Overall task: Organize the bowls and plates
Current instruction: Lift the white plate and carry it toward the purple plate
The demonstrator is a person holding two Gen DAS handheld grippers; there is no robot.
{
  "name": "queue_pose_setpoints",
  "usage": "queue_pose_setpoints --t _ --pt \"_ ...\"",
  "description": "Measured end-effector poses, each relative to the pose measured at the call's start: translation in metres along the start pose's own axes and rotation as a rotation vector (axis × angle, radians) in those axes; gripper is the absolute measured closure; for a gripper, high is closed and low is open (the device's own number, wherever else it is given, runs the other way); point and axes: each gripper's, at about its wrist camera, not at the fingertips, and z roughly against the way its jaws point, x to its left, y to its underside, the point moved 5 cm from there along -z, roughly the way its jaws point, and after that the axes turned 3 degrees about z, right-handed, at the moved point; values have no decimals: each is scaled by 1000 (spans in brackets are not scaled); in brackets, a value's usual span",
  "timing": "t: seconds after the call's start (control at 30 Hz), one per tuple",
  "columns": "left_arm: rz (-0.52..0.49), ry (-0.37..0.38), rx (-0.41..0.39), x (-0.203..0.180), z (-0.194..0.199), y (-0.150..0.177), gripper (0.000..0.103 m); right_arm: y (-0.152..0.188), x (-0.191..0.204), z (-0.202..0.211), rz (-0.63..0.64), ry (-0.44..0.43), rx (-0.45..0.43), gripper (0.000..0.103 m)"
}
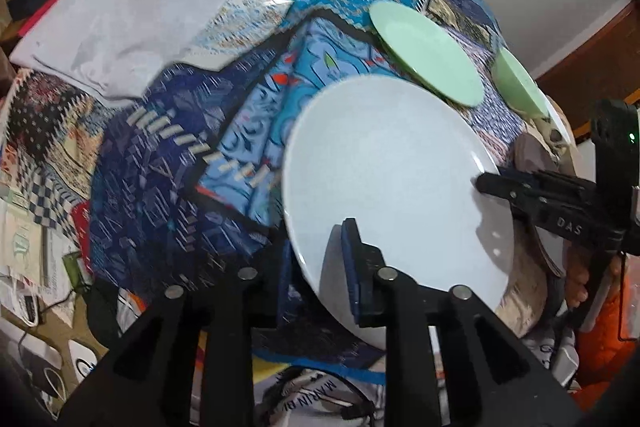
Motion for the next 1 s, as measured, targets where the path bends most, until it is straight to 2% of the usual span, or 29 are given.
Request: queue_pose_setpoints --t 0.37,0.57,1.0 --pt "8 -63 -15 -8 2 1 76 1 -4 11 -47 5 -25 80" --pt "37 -52 -24 -9 8 -1 76 -1 -4 27 -57 5 -70 80" --pt "-25 -38 -98 -48 31 -18 76 3 -27 72 -107 32 -177 80"
